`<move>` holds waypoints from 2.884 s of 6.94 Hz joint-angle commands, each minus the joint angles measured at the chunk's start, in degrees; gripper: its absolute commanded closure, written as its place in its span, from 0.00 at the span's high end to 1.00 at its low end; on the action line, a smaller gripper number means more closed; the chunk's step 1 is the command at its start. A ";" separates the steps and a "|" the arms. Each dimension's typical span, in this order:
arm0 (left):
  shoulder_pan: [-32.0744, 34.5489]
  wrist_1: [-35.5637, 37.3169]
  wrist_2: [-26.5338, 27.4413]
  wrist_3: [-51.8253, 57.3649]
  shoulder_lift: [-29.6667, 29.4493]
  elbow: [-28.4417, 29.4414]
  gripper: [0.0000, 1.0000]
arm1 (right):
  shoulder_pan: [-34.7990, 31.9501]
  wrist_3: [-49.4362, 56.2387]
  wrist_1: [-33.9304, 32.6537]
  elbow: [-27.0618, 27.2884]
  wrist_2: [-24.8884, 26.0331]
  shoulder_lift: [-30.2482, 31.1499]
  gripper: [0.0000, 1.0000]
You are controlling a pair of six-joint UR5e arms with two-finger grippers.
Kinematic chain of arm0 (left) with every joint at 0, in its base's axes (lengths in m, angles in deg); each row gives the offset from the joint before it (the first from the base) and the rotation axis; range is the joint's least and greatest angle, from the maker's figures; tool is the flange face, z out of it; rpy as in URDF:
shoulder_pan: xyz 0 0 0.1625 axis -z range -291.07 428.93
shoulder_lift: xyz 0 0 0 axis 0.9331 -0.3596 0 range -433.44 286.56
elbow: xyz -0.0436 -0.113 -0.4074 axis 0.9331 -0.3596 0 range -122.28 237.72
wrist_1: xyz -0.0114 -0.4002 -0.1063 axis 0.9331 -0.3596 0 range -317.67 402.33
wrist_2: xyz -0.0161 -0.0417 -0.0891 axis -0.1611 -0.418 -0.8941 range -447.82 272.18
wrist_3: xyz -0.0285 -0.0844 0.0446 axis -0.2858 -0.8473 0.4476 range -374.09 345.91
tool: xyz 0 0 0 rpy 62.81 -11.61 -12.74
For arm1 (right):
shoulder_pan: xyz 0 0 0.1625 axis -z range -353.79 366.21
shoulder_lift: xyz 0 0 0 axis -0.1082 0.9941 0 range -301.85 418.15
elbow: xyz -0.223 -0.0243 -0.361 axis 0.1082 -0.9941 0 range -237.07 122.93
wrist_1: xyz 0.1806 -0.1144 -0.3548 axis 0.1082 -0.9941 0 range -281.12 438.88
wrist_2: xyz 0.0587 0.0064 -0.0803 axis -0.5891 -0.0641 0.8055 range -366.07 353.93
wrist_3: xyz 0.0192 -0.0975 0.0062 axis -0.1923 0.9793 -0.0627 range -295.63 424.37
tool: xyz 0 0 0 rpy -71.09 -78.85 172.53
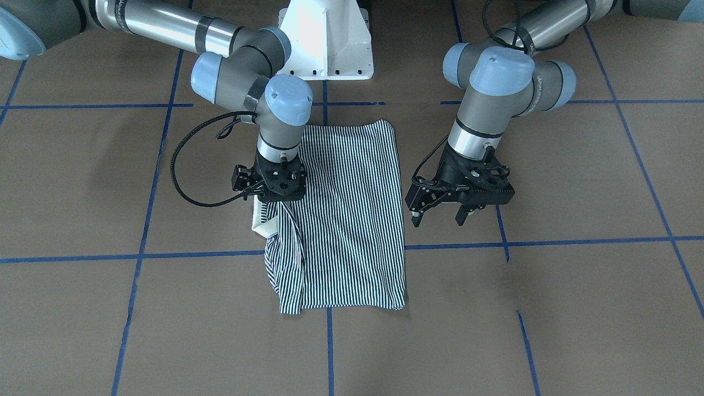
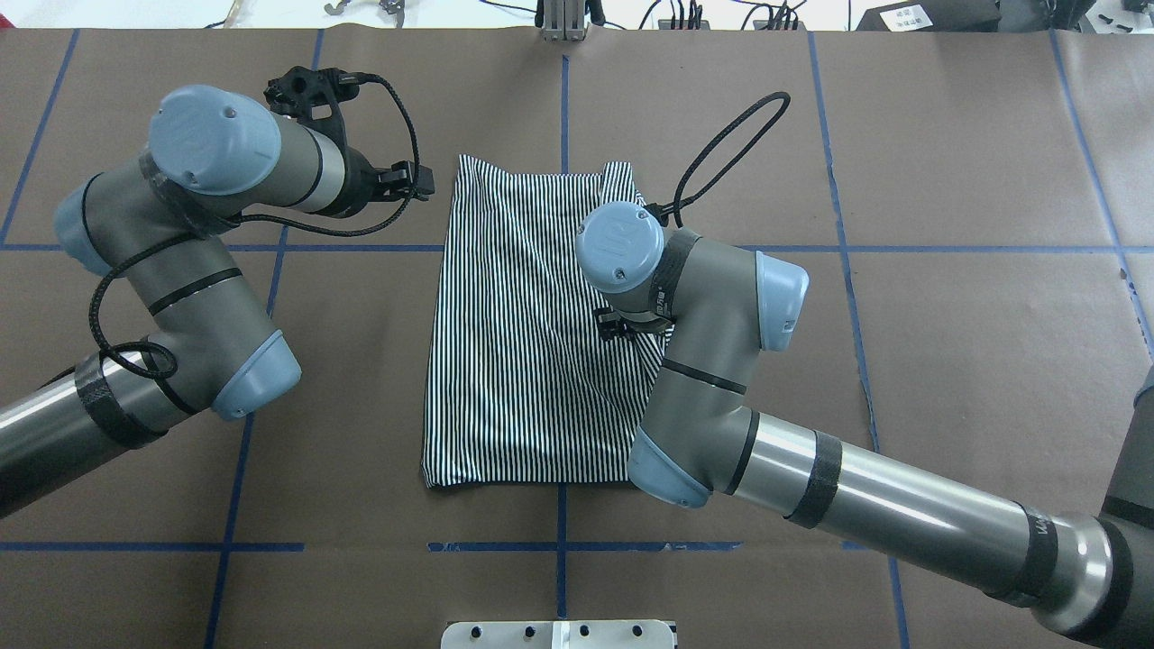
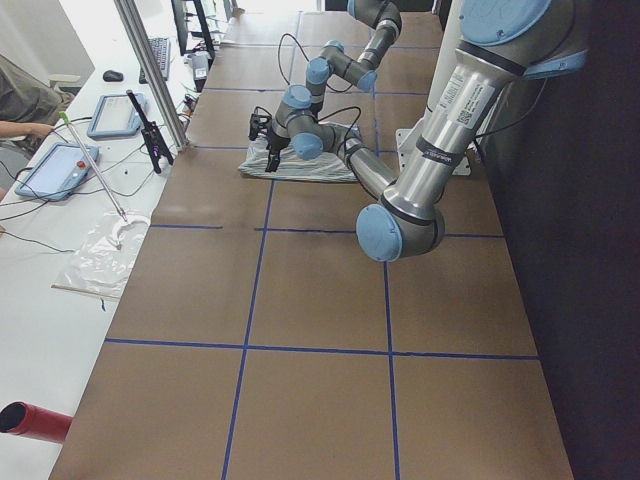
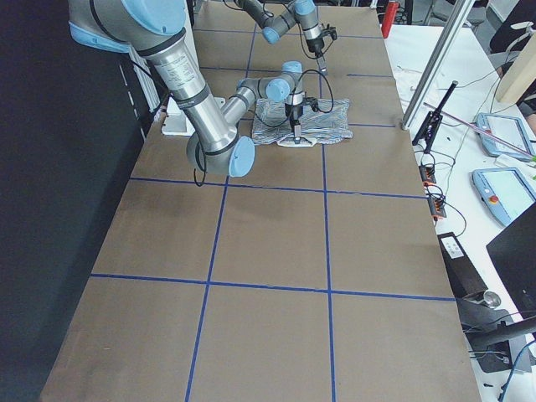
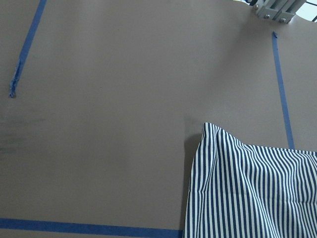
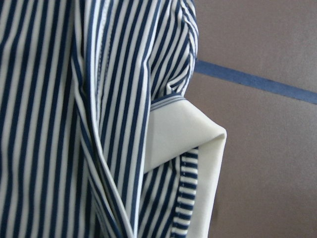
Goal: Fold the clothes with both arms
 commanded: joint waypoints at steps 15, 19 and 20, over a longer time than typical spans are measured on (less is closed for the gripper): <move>0.53 -0.97 -0.09 0.11 -0.12 -0.05 1.00 | -8.67 9.27 14.46 -26.88 -0.80 -15.92 1.00; 0.44 -0.97 -0.09 0.02 -0.12 0.21 1.00 | -8.93 10.95 14.37 -26.89 -0.71 -14.60 1.00; 0.44 -0.97 -0.09 0.02 -0.12 0.21 1.00 | -9.54 11.47 14.37 -26.89 -0.71 -14.34 1.00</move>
